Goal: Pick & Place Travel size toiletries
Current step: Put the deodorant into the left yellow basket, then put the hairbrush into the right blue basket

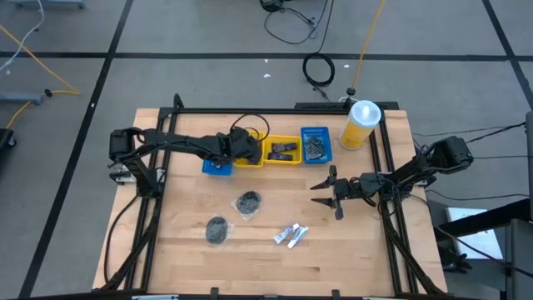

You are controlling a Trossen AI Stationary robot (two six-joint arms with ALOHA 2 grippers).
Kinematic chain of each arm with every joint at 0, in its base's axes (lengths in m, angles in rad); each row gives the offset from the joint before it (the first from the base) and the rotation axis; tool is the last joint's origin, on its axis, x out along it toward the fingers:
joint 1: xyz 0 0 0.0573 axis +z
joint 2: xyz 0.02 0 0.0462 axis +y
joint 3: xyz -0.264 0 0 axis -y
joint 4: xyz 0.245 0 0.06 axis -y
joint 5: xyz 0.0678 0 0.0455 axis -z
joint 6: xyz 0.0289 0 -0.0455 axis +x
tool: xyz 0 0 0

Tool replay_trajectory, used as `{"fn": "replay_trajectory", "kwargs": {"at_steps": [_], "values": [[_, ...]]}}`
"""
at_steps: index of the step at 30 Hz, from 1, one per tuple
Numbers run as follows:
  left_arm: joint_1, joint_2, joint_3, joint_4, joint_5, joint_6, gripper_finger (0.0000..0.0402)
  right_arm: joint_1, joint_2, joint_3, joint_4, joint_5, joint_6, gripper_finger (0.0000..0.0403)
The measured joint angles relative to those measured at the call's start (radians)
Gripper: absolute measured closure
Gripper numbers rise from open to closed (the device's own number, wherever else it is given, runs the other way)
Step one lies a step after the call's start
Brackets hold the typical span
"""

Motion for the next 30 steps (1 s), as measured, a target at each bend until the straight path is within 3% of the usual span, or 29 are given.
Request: {"fn": "replay_trajectory", "kwargs": {"at_steps": [6, 20, 25, 30], "values": [[0.002, 0.000, 0.000, 0.000, 0.091, 0.062, 0.0160, 0.000, 0.000, 0.000, 0.000, 0.000, 0.000, 0.0232], [0.038, -0.032, 0.006, -0.003, 0.088, 0.148, 0.0079, 0.000, 0.000, 0.000, -0.001, 0.000, 0.000, 0.0232], [-0.050, -0.114, 0.021, 0.015, 0.087, 0.211, 0.0072, 0.000, 0.000, 0.000, -0.001, 0.000, -0.002, 0.0232], [-0.245, -0.182, 0.023, 0.019, 0.045, 0.274, 0.0071, 0.000, 0.000, 0.000, -0.009, 0.000, -0.003, 0.0232]]}}
